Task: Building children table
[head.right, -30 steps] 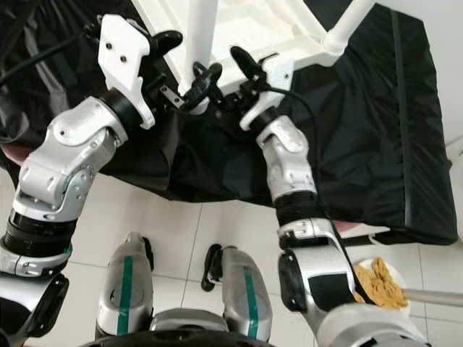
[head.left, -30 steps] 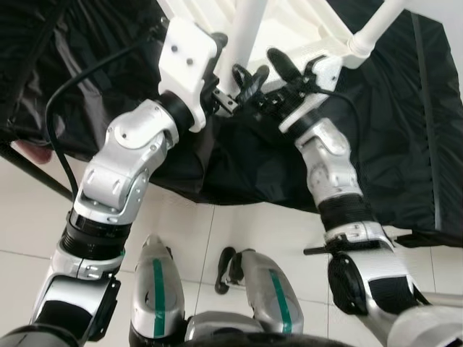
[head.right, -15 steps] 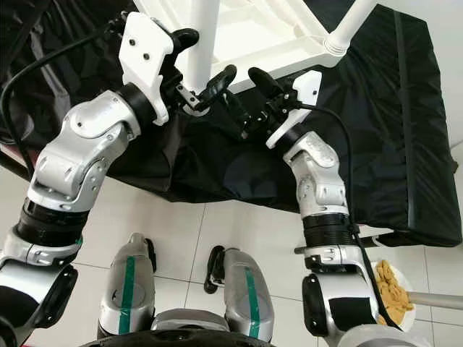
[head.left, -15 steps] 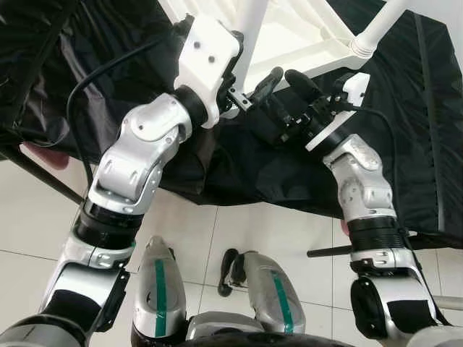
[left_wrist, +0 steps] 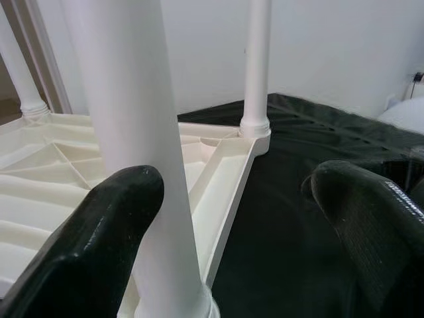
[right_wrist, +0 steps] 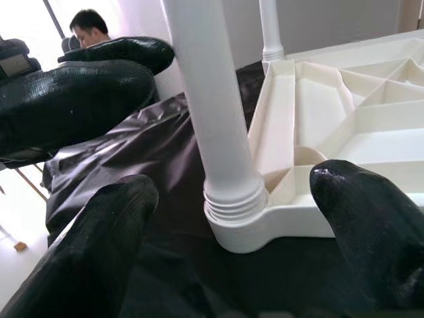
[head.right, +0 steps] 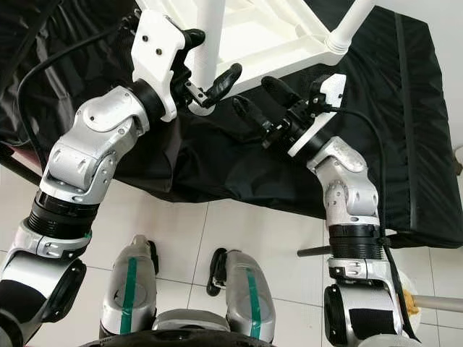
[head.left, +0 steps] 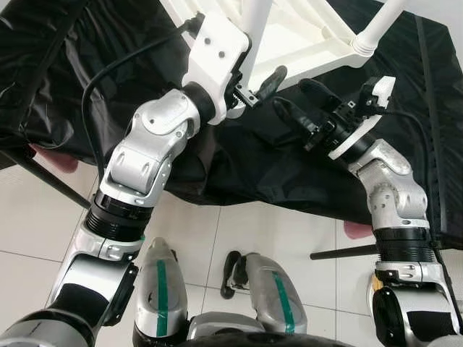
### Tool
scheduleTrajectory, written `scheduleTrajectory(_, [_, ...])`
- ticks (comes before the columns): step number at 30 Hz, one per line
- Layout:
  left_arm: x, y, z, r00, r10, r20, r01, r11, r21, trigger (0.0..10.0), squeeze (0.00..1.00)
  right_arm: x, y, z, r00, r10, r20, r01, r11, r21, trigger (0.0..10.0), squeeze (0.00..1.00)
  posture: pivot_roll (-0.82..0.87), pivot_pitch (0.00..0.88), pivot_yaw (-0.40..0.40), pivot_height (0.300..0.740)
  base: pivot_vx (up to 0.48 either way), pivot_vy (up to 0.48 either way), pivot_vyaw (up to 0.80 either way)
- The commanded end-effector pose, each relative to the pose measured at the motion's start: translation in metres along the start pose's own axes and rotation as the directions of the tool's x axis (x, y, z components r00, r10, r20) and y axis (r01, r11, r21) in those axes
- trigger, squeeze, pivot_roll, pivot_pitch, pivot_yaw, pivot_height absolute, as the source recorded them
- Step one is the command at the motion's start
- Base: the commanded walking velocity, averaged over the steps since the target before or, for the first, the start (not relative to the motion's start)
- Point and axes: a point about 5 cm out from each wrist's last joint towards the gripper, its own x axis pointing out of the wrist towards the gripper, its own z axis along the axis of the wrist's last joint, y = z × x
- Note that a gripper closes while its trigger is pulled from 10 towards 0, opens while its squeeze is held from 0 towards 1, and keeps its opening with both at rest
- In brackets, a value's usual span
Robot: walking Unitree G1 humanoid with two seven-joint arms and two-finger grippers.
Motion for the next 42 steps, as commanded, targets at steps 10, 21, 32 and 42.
scheduleTrajectory(10, [-0.013,-0.001,-0.008,0.998,-0.006,-0.062,0.007,1.000,0.020,10.0,1.00,-0.006,-0.006,0.005,1.000,-0.003,-0.023,0.003,1.000,0.004,10.0,0.00,0.09,0.102,-0.103,0.740,0.000,0.000,0.00])
scheduleTrajectory(21, [0.001,0.017,-0.016,0.977,0.173,-0.122,-0.171,0.985,0.033,10.0,0.00,-0.002,-0.006,0.009,1.000,-0.008,-0.006,0.008,1.000,0.004,10.0,0.00,0.08,0.095,-0.102,0.740,0.000,0.000,0.00])
scheduleTrajectory(32, [0.028,0.013,-0.011,0.957,0.255,-0.139,-0.253,0.967,0.035,10.0,0.00,0.000,-0.011,0.013,0.997,-0.070,0.024,0.071,0.997,-0.014,10.0,0.00,0.07,0.096,-0.103,0.740,0.000,0.000,0.00])
scheduleTrajectory(42, [0.049,0.008,-0.006,0.937,0.311,-0.158,-0.300,0.949,0.095,10.0,0.00,0.000,-0.026,0.018,0.977,-0.203,0.058,0.205,0.978,-0.038,10.0,0.00,0.07,0.091,-0.104,0.740,0.000,0.000,0.00])
